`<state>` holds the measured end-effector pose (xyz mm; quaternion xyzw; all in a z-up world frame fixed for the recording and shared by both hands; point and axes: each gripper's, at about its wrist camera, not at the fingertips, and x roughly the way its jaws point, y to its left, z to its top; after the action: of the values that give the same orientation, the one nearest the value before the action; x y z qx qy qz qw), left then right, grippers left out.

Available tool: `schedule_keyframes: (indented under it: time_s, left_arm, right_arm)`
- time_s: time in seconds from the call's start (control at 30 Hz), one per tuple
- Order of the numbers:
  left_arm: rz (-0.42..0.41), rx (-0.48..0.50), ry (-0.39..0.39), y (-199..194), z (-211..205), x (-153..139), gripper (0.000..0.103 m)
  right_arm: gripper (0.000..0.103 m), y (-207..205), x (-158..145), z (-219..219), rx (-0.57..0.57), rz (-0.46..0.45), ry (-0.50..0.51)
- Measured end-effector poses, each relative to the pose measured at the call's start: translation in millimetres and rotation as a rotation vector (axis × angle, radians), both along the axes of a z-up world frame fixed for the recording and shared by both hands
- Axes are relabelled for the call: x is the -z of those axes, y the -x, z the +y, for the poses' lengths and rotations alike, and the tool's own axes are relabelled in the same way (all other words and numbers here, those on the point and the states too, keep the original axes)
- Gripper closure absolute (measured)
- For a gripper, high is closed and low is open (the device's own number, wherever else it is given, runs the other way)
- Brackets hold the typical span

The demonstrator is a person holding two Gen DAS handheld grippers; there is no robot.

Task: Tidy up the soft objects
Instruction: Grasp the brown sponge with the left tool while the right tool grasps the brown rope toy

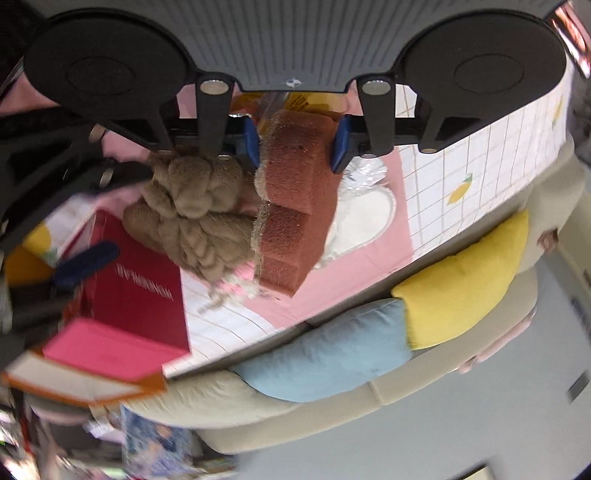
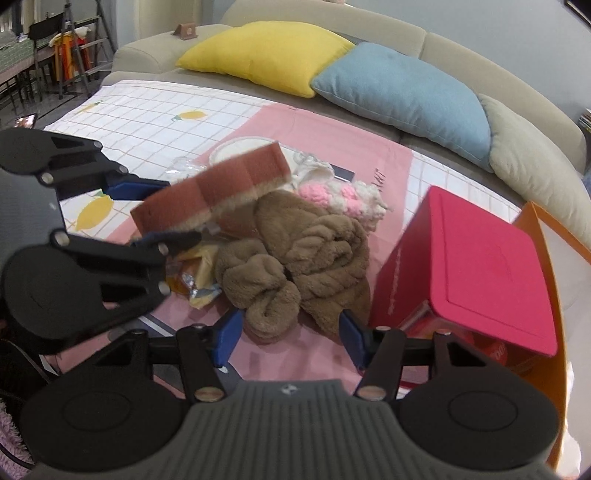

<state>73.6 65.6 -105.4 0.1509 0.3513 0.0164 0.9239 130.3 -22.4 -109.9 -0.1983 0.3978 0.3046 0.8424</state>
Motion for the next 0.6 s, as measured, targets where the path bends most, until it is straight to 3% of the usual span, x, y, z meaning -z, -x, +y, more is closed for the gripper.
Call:
schedule_keyframes:
  time_s: [0.13,0.2,0.33,0.43,0.53,0.6]
  left_arm:
    - [0.001,-0.091,0.192,7,16,-21,0.061]
    - [-0.002,-0.133,0.249,10,21,-27,0.061]
    - [0.004,-0.167,0.305,11,26,-30,0.061]
    - [0.014,-0.175,0.298,11,25,-28,0.061]
    - [0.022,-0.184,0.297,11,24,-26,0.061]
    - [0.03,-0.191,0.307,13,25,-25,0.061]
  right_arm:
    - [0.034,2,6,9,-0.042,-0.019,0.002]
    - [0.034,1,12,16,-0.056,-0.03,0.017]
    - [0.034,-3,24,28,-0.073,-0.06,0.04]
    - [0.035,-5,33,37,-0.09,-0.085,0.086]
    - [0.045,-6,41,43,-0.091,-0.118,0.123]
    - [0.06,-5,43,43,-0.094,-0.137,0.14]
